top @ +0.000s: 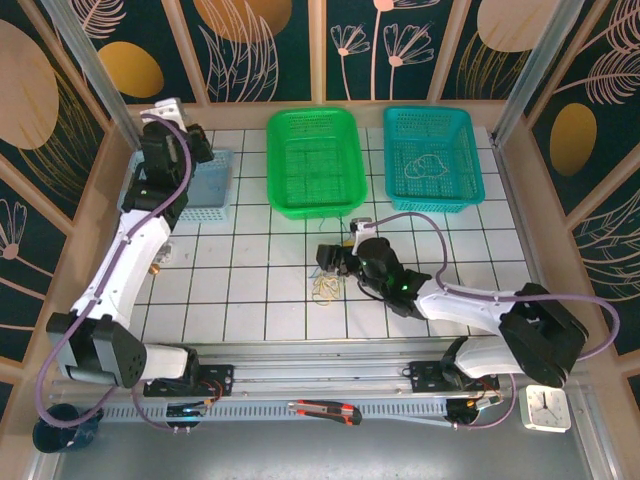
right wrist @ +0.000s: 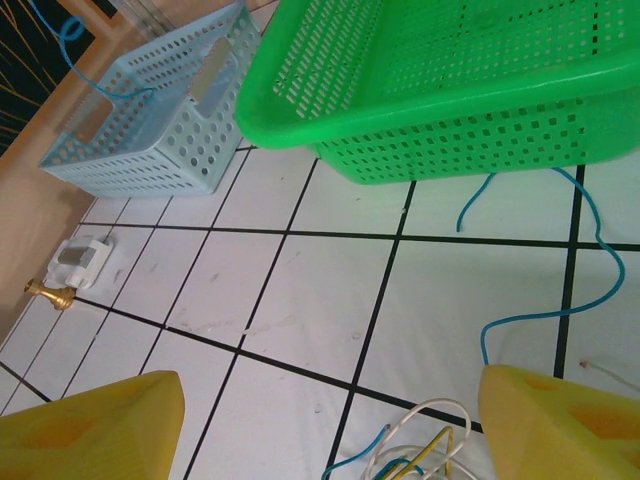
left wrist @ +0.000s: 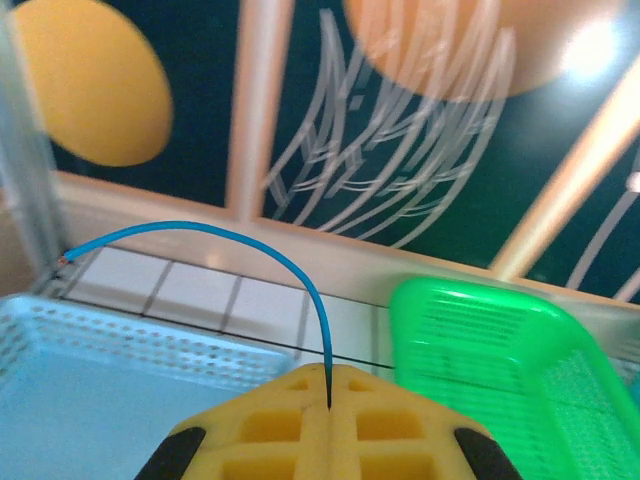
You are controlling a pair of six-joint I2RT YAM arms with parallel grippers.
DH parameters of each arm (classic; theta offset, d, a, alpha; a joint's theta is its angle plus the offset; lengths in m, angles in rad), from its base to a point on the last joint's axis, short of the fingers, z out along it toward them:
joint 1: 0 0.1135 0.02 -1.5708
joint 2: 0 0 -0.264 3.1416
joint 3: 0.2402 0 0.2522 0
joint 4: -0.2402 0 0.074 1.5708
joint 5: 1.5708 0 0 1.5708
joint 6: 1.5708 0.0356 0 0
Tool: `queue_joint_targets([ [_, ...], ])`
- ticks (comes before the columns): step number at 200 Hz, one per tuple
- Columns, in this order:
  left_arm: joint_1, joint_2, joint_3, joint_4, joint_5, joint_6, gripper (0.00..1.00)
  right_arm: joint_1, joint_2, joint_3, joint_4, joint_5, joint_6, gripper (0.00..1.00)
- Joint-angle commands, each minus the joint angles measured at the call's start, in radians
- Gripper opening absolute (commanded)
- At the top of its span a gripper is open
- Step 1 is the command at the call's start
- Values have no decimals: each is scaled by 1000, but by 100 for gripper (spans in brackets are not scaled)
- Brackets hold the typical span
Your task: Untangle the cables
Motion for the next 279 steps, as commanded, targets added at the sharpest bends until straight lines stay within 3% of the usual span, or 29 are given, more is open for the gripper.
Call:
queue_joint_targets([
  [1, 65, 26, -30, 76, -13, -10, 0, -16, -53, 39, -69, -21, -15, 77],
  [51, 154, 120, -73, 128, -12, -10, 0, -46, -137, 54, -167, -41, -8, 77],
  [112, 180, 230, -92, 149, -2, 13, 0, -71, -221, 32, -233, -42, 6, 77],
  [135, 181, 246, -73, 127, 1, 16, 53, -81, -234, 30, -253, -46, 8, 77],
  [151, 182, 241, -62, 119, 2, 9, 74, -86, -240, 27, -262, -47, 10, 77],
  [170, 181, 233, -48, 106, 5, 4, 88, -91, -243, 25, -264, -50, 11, 77],
  [192, 181, 223, -29, 89, 29, 0, 98, -96, -246, 21, -269, -53, 12, 77],
  [234, 181, 196, -8, 55, 129, -25, 99, -106, -246, 13, -282, -56, 15, 76],
  [279, 180, 136, -69, 57, 366, -108, 99, -119, -247, -14, -306, -83, 21, 75],
])
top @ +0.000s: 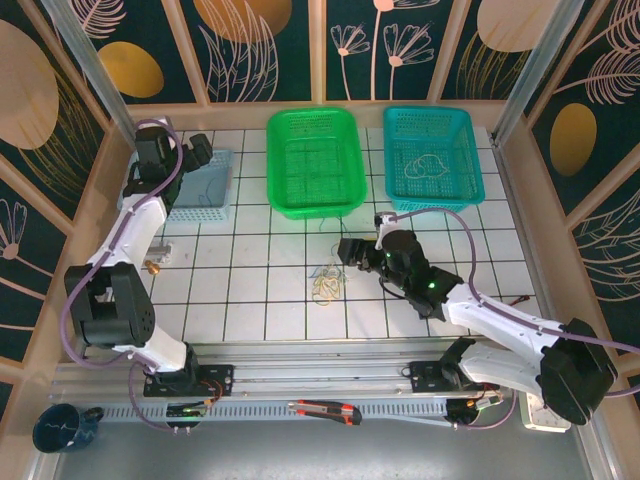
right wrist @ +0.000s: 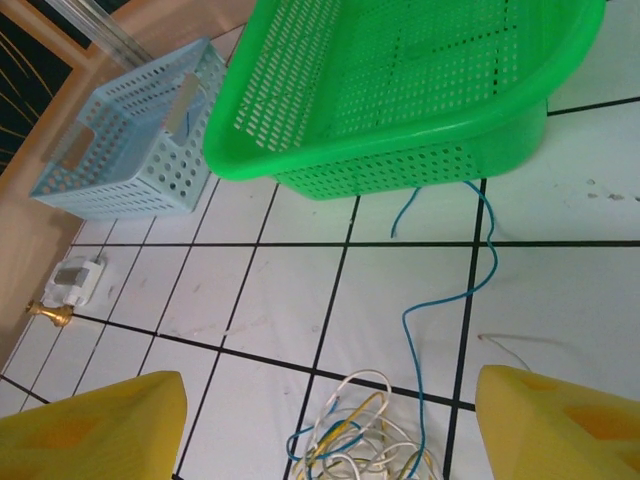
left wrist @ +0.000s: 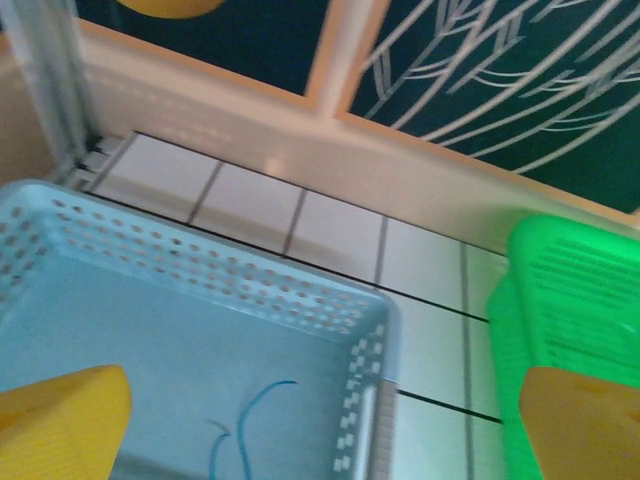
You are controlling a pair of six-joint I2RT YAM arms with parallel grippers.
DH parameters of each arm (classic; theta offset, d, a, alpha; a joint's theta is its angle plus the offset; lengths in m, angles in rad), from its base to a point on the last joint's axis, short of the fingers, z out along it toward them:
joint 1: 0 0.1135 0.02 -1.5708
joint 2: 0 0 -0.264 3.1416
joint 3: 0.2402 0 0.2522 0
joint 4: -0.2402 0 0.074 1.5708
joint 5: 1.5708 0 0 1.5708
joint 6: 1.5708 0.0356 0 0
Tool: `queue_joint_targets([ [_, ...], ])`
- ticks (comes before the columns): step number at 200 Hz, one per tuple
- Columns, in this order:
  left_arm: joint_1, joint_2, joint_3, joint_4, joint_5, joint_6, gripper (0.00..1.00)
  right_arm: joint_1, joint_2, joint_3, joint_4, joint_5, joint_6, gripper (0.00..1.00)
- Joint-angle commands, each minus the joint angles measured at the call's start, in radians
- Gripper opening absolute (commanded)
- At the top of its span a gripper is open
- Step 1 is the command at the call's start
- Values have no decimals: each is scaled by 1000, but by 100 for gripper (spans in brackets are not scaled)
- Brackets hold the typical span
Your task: Untangle the cables
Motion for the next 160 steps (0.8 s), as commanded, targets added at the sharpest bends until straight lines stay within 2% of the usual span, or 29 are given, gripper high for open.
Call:
queue_joint_targets([
  [1, 4, -67, -31, 0, 175, -70, 99, -11, -18, -24, -30, -23, 16, 75],
  [29, -40, -153, -161, 50, 269, -127, 99, -13, -19, -48, -42, -38, 17, 74],
  [51, -131, -225, -260, 80, 276, -156, 99, -22, -21, -61, -45, -46, 21, 73],
  [72, -219, -285, -402, 159, 292, -238, 99, -31, -18, -64, -46, -56, 19, 72],
  [133, -483, -384, -670, 327, 225, -439, 99, -55, -8, -86, -50, -74, 27, 68],
  [160, -592, -383, -725, 371, 181, -499, 98, -67, -8, -95, -47, -74, 33, 66],
])
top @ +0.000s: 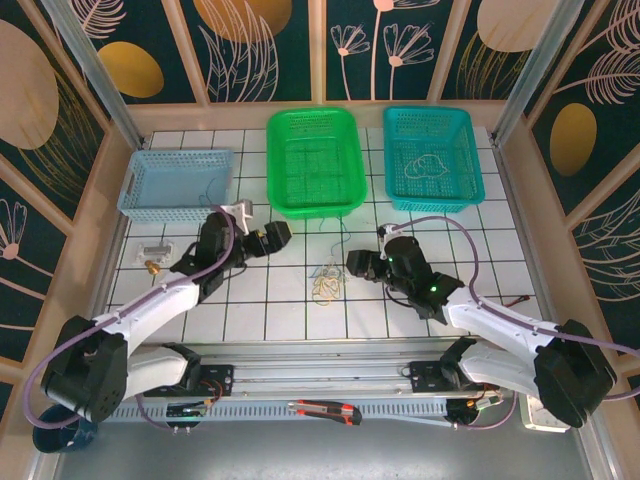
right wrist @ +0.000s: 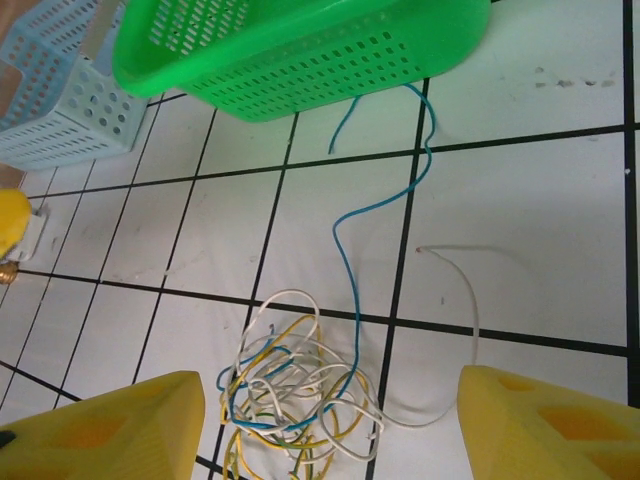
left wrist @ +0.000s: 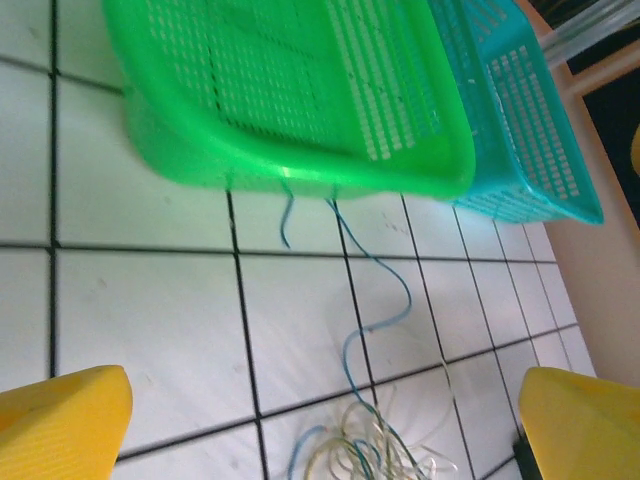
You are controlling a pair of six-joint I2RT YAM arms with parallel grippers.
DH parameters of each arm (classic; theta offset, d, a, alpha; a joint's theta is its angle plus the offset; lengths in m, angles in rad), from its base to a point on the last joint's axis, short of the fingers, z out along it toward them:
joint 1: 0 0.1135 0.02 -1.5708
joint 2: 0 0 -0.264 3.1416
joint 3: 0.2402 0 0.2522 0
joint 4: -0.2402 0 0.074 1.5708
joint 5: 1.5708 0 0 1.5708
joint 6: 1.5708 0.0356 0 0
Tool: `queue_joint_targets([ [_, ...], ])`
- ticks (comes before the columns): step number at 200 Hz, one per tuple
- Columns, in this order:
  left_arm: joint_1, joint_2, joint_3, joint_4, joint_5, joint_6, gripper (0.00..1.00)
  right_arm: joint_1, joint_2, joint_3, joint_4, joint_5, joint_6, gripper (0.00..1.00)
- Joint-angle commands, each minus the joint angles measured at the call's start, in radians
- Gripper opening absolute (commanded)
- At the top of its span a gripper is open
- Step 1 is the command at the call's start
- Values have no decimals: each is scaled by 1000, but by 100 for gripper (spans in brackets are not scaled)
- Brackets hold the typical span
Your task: Untangle the cables
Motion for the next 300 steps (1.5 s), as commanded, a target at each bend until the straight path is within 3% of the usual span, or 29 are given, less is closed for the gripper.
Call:
queue_joint_targets([
  [1, -79, -11, -38, 108, -45, -104, 99, -17, -6, -14, -1, -3, 11, 66],
  [46, -170, 31, -62, 142, -92, -140, 95, -35, 7, 0, 29, -69, 18, 64],
  [103, -173, 62, -48, 120, -142, -109, 94, -58, 136, 72, 68, -141, 3, 63],
  [140, -173, 79, -39, 114, -112, -101, 94, -38, 247, 101, 134, -202, 8, 61],
  [182, -184, 43, -95, 148, -57, -166, 84, 42, 297, 119, 143, -168, 1, 59],
  [250, -290, 91, -172, 297, -57, -334, 81, 89, 381, 135, 164, -126, 4, 65],
  [271, -310, 130, -177, 339, -63, -372, 81, 93, 404, 123, 171, -91, 1, 60],
  [300, -321, 165, -187, 385, -64, -414, 79, 93, 419, 90, 184, -41, 6, 41],
])
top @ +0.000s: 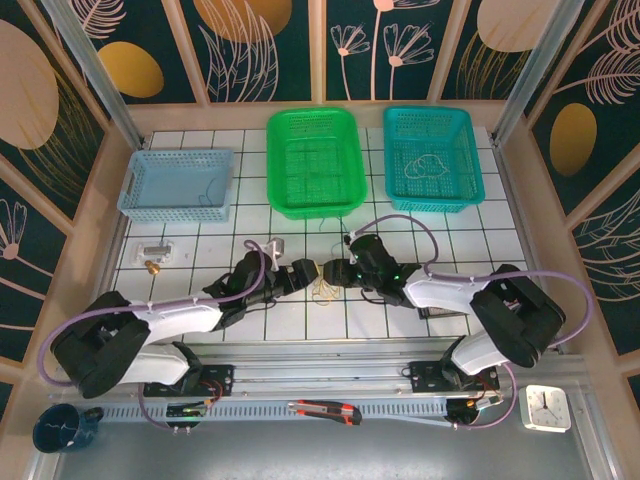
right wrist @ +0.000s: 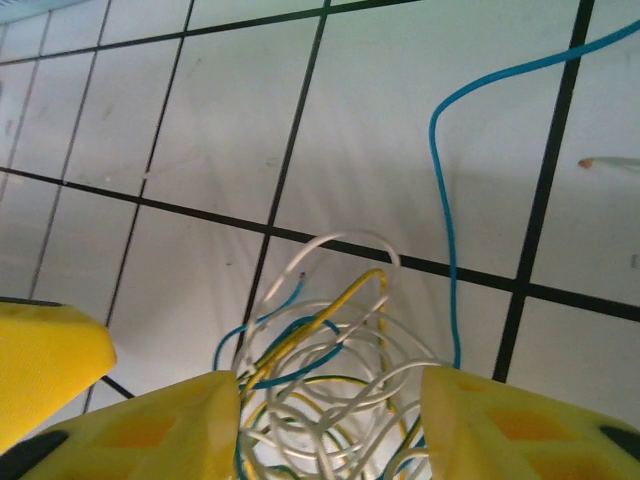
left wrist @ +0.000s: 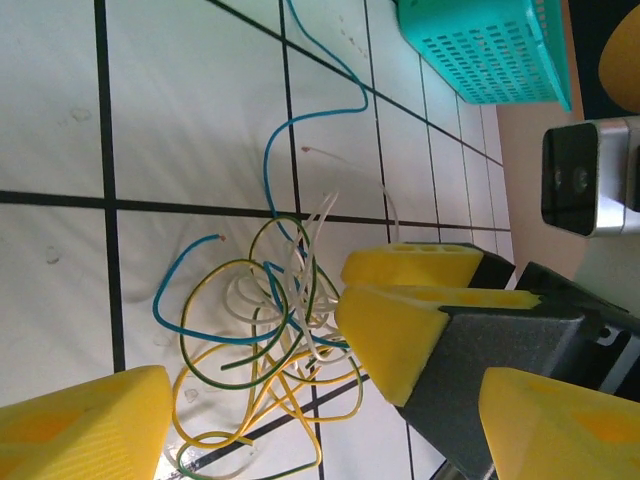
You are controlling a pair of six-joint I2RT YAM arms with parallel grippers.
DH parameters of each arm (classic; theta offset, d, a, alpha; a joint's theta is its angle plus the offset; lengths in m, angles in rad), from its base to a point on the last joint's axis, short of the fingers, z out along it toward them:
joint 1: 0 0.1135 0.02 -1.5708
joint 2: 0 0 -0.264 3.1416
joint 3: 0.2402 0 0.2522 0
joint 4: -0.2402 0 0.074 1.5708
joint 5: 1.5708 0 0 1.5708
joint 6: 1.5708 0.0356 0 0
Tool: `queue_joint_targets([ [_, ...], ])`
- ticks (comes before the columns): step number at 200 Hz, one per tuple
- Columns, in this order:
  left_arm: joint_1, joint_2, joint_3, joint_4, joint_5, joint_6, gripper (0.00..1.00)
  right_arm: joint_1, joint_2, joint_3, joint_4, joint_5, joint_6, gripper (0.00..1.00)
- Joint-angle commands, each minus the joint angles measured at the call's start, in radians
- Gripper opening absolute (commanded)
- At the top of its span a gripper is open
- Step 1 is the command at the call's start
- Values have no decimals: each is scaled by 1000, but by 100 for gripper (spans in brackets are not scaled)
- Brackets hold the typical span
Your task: Untangle the cables
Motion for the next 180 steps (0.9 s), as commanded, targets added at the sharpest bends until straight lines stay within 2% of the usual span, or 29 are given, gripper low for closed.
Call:
queue_joint_targets([
  [1, -10, 25, -17, 87, 4, -73, 78, 6, 13, -19, 38, 68, 1, 41],
  [19, -15, 36, -12, 85, 6, -78, 77, 6, 14, -44, 52, 78, 8, 34],
  [37, -19, 50, -12, 86, 11, -84, 74, 6, 12, -63, 64, 84, 16, 32],
  [119, -25, 146, 36, 120, 15, -73, 68, 6, 24, -109, 101, 86, 34, 30],
  [180, -26, 234, 85, 151, 25, -70, 58, 7, 21, -128, 116, 86, 39, 30],
])
